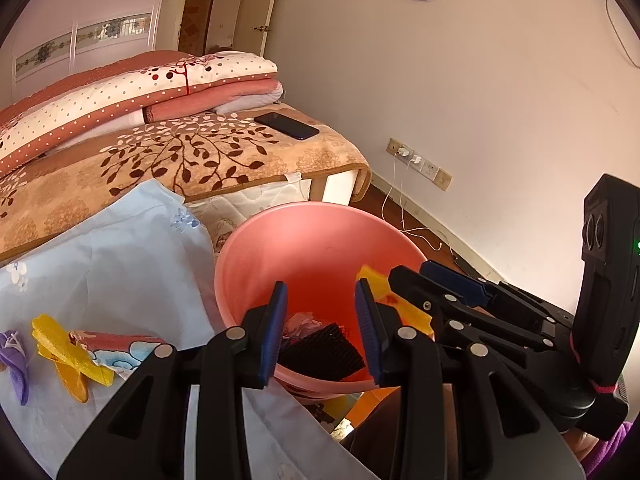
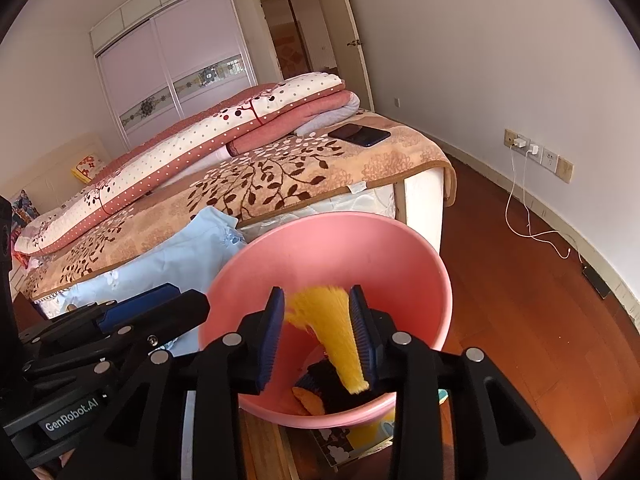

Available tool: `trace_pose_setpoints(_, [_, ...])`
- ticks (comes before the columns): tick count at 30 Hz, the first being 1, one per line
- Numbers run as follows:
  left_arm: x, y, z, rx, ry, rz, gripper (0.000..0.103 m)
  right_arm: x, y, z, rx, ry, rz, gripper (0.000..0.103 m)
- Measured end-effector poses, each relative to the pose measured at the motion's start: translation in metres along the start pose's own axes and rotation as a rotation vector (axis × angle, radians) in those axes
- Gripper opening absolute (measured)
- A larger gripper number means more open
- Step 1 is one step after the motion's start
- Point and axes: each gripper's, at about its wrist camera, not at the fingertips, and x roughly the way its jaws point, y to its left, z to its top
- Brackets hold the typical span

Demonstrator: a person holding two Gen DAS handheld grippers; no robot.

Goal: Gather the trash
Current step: 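Open both tools to drop the peel and yellow net into the bucket, then move both open tools back toward the purple cloth and wrapper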

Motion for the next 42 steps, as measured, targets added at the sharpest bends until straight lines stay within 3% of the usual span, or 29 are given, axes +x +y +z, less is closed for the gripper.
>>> trace_pose_setpoints(9, [-0.015,0.015,-0.006,-0.030,-0.017,0.050,0.035,-0.006,0.012,-0.002,-0.012,-0.001,0.021,0.033])
trace_pose_setpoints(20, [-0.057,0.042,-0.023,-0.056,-0.040,0.147,0.035,-0.023,0.058,-0.015,-0.041,-0.018,0.083,0.037])
trace_pose_setpoints(23, [-0.070,0.048,-0.032,-0.074,-0.044,0.157,0.035,-0.030,0.071,-0.021,-0.052,-0.035,0.088,0.044])
trace_pose_setpoints(31, [-0.098,0.063,-0.054,-0.129,-0.044,0.183,0.035,-0.037,0.099,-0.035,-0.100,-0.024,0.112,0.045])
trace_pose_setpoints(42, [-0.122,0.068,-0.070,-0.151,-0.102,0.185,0.035,-0.043,0.127,-0.053,-0.163,-0.002,0.144,0.046])
